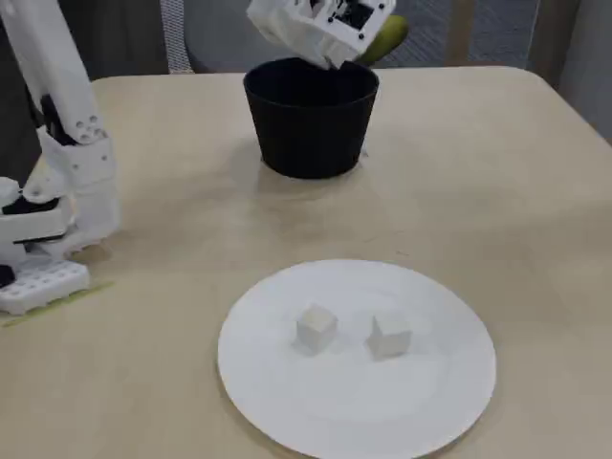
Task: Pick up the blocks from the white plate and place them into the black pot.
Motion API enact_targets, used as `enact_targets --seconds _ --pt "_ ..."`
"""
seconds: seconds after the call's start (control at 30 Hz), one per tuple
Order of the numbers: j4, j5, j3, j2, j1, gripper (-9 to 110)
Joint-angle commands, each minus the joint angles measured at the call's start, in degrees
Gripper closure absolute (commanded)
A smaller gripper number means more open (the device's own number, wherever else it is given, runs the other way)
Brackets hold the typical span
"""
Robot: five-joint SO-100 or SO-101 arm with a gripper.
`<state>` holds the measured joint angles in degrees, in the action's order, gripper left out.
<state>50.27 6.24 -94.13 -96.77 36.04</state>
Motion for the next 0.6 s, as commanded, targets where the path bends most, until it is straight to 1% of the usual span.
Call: enact_targets --seconds 0.0,0.03,0.1,0.13,0.3,0.4,0.43,0.5,0.53,0.57 --pt "0.62 0.09 -0.09 -0.44 -0.09 96" --pt "1.23 1.05 -0.18 -0.62 0.00 88" --pt "2.11 1.49 -0.44 -0.88 0.00 77" --pt "2.64 1.49 -0.44 -1.05 0.00 75" --pt "4.39 1.41 -0.44 -2.02 -1.05 73" --pt "5.27 1.76 -0.18 -2.72 -2.29 78" --pt "6.24 1.76 0.18 -3.16 -3.25 83" --pt "8.53 1.32 0.44 -5.10 -6.77 99" --pt "9.93 1.32 0.44 -6.24 -9.23 104" --pt "11.60 1.93 0.44 -7.38 -11.95 104"
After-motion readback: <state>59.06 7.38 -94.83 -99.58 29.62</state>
